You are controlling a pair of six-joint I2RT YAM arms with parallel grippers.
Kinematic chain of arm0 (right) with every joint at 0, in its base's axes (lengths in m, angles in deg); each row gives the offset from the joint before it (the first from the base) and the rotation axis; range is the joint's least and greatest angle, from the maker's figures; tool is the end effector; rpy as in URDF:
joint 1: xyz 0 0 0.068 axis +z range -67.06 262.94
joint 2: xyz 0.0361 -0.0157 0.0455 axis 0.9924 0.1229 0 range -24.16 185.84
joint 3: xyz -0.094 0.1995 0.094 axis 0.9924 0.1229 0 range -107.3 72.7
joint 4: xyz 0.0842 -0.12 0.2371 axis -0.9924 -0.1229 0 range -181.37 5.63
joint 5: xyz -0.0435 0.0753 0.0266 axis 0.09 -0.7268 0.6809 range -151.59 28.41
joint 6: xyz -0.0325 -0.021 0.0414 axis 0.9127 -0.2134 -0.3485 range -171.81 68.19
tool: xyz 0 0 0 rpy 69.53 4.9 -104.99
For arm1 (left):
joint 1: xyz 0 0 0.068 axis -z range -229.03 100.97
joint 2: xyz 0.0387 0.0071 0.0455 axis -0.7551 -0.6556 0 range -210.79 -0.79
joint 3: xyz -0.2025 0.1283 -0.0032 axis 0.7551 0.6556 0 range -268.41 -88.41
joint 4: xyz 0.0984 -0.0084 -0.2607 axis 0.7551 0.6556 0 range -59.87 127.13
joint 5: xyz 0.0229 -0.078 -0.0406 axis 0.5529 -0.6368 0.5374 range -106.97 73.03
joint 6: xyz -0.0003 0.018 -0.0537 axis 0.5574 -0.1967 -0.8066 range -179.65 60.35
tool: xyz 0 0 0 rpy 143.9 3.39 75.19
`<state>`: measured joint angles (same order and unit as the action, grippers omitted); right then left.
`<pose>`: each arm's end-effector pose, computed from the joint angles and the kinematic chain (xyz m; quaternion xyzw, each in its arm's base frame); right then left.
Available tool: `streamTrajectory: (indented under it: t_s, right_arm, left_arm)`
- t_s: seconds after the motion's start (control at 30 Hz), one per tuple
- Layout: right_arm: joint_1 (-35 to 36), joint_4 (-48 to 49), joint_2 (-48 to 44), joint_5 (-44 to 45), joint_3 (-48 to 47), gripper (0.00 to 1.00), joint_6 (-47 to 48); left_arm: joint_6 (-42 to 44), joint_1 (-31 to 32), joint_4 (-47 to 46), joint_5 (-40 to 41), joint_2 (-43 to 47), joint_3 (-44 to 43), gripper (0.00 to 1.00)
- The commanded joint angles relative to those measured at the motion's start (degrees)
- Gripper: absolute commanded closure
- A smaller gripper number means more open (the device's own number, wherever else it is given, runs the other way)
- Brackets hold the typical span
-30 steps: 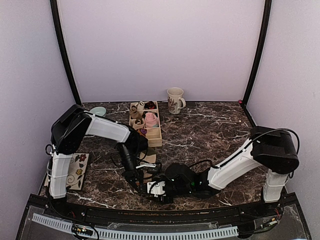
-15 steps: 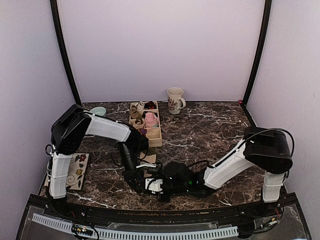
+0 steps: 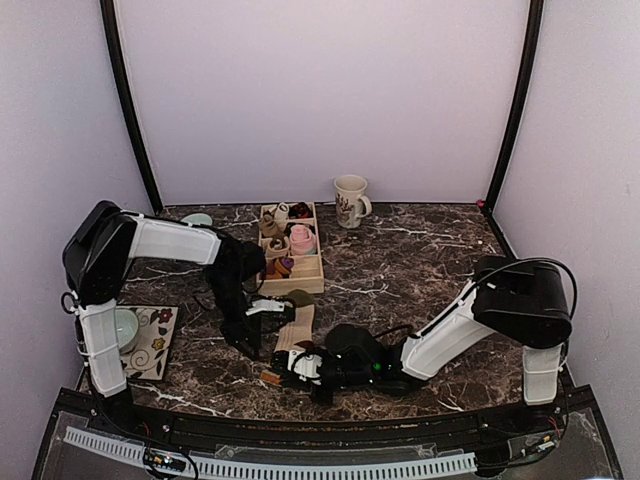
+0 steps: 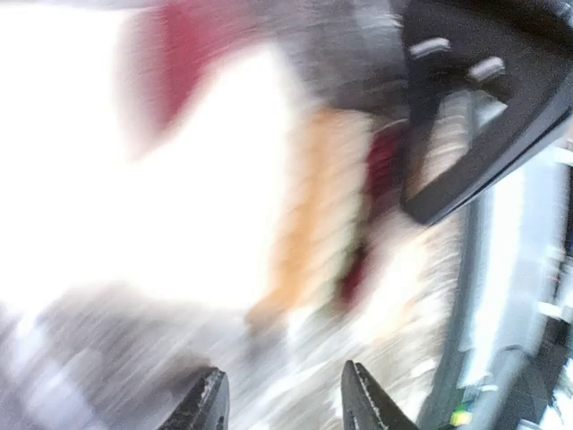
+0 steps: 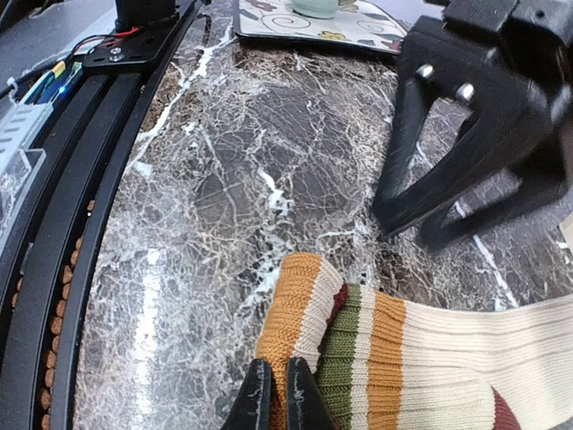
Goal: Roll the socks
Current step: Pick up the sock from the center of the board.
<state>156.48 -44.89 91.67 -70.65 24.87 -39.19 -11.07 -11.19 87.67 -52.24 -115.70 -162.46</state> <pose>0.0999 0.3602 0.0445 -0.6147 0.5982 0.3168 0.4049 0.2542 -0.2264 0.0897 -0.6346 -0.7079 0.3073 0.0412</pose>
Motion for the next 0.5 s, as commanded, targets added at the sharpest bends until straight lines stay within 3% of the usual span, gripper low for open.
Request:
streamTrajectory:
  t_s: [0.0,0.17,0.47]
  right_arm:
    - [-0.76,-12.9,3.42,-3.17,1.95,1.0,-8.78]
    - [-2.79,-20.08,1.81,-9.01,0.47,1.0,-17.88]
    - [-7.38,-22.37,5.15,-19.56,0.16,1.0,-29.55]
  left_arm:
    - [-1.59,-4.87,-8.08,13.27,10.48,5.0,0.53]
    - [0.56,-4.89,-9.56,12.96,19.72,9.82,0.53]
    - [9.05,-3.84,-19.89,11.43,38.53,24.03,0.54]
